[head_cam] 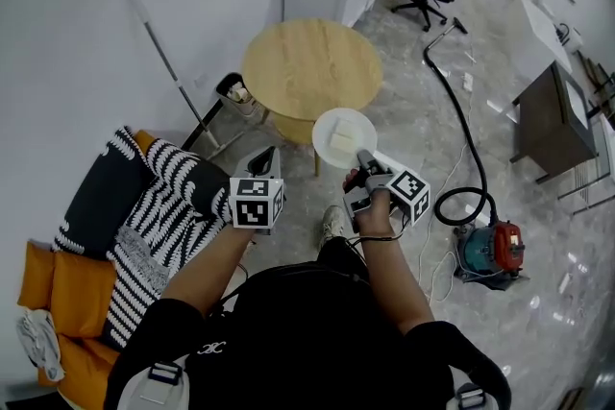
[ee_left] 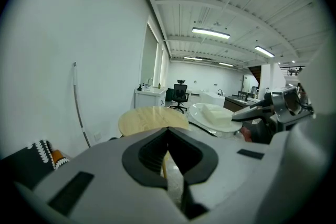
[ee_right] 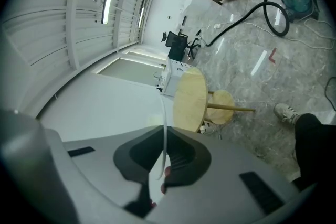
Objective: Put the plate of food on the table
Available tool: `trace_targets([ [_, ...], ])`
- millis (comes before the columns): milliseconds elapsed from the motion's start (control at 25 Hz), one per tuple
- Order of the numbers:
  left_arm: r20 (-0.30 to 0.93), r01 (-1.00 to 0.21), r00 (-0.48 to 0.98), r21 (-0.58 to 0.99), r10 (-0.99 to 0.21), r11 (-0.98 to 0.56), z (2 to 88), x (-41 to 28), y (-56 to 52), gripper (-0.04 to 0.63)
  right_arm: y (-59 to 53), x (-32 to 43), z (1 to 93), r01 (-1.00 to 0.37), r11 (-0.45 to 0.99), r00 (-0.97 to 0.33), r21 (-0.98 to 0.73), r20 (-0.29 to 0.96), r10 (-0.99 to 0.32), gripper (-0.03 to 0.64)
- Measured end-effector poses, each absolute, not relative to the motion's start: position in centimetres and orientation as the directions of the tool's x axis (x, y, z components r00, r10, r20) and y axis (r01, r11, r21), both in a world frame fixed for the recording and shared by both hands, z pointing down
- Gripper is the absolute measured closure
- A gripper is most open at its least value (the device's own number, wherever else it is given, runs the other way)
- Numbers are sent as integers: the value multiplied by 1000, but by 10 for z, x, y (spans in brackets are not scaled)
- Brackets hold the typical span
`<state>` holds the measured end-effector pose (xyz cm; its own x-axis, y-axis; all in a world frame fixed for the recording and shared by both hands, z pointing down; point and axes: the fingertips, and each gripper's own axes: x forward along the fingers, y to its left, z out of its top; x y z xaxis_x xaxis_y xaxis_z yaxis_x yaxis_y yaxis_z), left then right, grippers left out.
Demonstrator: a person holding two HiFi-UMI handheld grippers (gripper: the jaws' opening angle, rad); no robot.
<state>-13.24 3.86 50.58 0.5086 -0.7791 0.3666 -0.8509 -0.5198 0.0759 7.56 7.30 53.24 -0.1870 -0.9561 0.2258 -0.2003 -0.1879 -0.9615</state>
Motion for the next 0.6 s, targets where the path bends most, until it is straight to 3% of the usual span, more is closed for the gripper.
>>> trace_targets([
  [600,374,-864,481,48,-793,-501,509,-131,-24,588,-7,82,527,-181,-133,-222,-974,172,-960,598],
])
